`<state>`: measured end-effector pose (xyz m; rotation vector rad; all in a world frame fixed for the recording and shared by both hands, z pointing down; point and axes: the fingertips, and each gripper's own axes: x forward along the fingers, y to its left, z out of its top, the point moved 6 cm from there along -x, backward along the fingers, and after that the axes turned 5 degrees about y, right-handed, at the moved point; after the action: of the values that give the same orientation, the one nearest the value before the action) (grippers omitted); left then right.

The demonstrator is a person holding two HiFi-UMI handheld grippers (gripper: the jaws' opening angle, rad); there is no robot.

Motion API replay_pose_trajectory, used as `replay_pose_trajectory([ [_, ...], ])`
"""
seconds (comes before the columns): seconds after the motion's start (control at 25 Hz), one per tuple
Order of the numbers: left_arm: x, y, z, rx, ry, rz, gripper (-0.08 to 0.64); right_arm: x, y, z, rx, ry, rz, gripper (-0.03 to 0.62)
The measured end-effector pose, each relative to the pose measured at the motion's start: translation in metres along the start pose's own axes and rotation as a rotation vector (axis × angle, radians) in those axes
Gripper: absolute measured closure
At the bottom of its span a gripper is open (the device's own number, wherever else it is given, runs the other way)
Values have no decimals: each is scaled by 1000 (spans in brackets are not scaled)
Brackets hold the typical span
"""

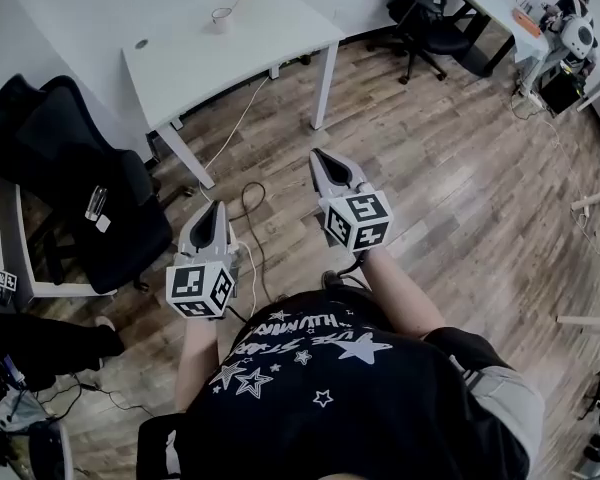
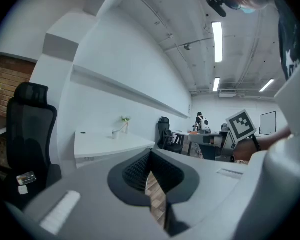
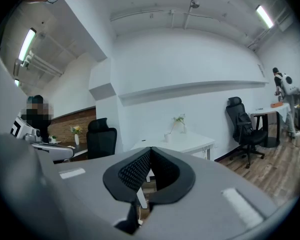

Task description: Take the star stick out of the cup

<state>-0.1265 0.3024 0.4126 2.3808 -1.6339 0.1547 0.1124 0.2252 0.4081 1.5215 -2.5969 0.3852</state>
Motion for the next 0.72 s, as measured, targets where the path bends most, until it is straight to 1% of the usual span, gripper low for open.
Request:
replay_pose_trajectory([
  [0.12, -6, 16, -12, -7, 15, 2, 558, 2, 6, -10, 11, 1, -27, 578],
  [0.24, -5, 42, -23, -6, 41, 60, 558, 5, 10, -19, 10, 13, -53, 578],
  [0.32, -3, 54, -27, -23, 53, 84, 558, 8, 9, -23, 5, 33, -68, 578],
  [0.44, 2, 60, -33, -28, 69, 69, 558, 15, 1, -28, 13, 56, -93, 578],
  [0.56, 22, 67, -34, -27, 91, 50, 558, 36, -11, -30, 33, 61, -105, 578],
  [0.64, 39, 72, -31, -32, 102, 55, 558, 57, -22, -32, 48, 74, -94, 578],
  [0.72, 58, 78, -28, -18, 112, 62, 558, 85, -32, -34, 61, 91, -72, 578],
])
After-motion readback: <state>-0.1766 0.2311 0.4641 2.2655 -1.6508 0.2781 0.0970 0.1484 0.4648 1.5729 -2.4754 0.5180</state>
